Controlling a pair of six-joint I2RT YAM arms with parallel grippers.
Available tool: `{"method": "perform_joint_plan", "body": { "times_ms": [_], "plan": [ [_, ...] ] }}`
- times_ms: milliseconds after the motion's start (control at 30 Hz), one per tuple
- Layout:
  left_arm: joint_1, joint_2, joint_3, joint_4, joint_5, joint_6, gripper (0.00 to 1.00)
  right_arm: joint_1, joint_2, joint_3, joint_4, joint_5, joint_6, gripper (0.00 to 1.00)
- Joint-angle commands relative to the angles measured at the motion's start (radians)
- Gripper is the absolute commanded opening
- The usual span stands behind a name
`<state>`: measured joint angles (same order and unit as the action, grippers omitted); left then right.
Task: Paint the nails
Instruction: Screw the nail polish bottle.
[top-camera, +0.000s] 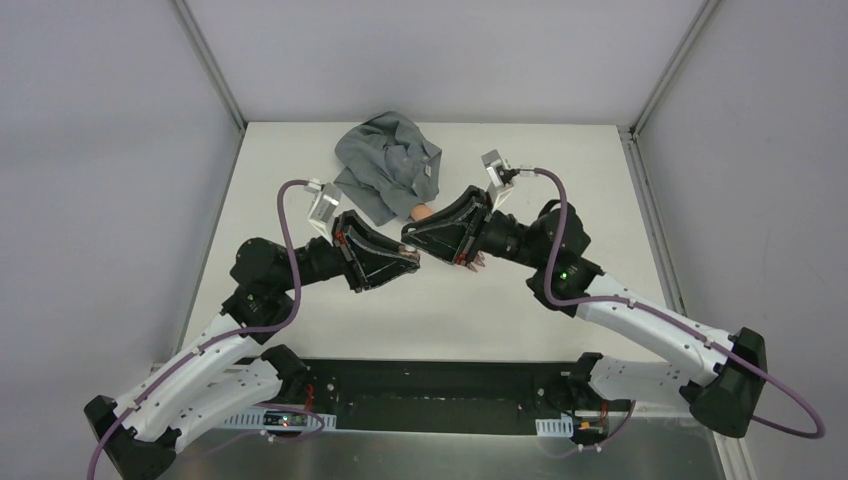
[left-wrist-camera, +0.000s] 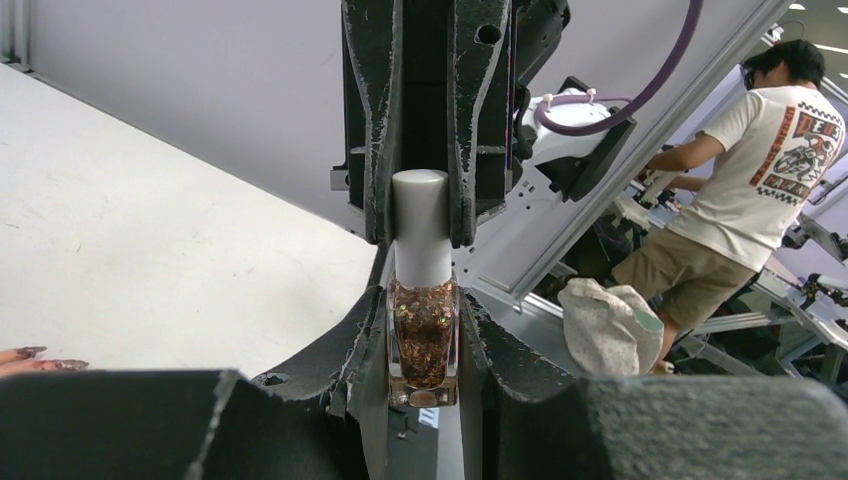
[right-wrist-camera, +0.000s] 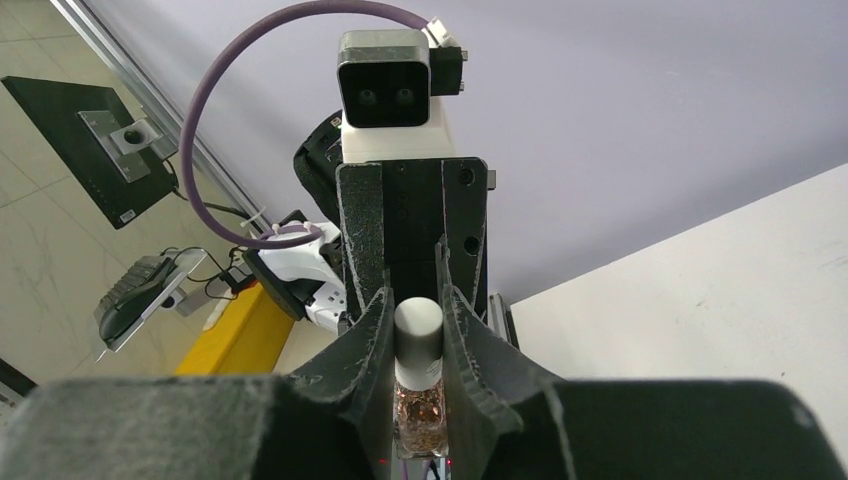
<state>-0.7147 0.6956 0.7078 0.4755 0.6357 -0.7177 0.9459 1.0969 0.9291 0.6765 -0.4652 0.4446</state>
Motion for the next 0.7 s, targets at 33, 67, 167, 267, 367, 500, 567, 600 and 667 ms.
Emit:
{"method": "perform_joint_plan", "body": {
  "times_ms": [33,67,167,267,367,500,567,600,667],
  "plan": [
    [-0.008,-0.001,0.000,0.054,-0.022,0.021,0.00,0.003,-0.023,0.033,-0.054,-0.006,-0.010,0.00],
    [-0.008,-0.003,-0.006,0.054,-0.032,0.031,0.00,0.003,-0.026,0.027,-0.066,0.006,-0.005,0.00],
    [-0.008,-0.001,-0.018,0.054,-0.066,0.074,0.00,0.016,-0.033,0.014,-0.104,0.076,0.017,0.00],
    [-0.008,0.008,-0.033,0.052,-0.100,0.128,0.00,0.057,-0.032,0.013,-0.169,0.224,0.019,0.00],
    [-0.008,0.015,-0.045,0.052,-0.138,0.171,0.00,0.105,-0.022,0.028,-0.253,0.406,0.025,0.00],
    [-0.008,0.018,-0.059,0.052,-0.187,0.220,0.00,0.157,0.013,0.056,-0.323,0.610,0.043,0.00],
    [-0.008,0.019,-0.067,0.053,-0.209,0.242,0.00,0.187,0.043,0.086,-0.356,0.675,0.035,0.00],
    [-0.008,0.020,-0.070,0.052,-0.218,0.253,0.00,0.203,0.058,0.102,-0.368,0.707,0.027,0.00],
    [-0.008,0.023,-0.077,0.050,-0.237,0.268,0.00,0.244,0.090,0.135,-0.394,0.777,0.004,0.00]
  ]
}}
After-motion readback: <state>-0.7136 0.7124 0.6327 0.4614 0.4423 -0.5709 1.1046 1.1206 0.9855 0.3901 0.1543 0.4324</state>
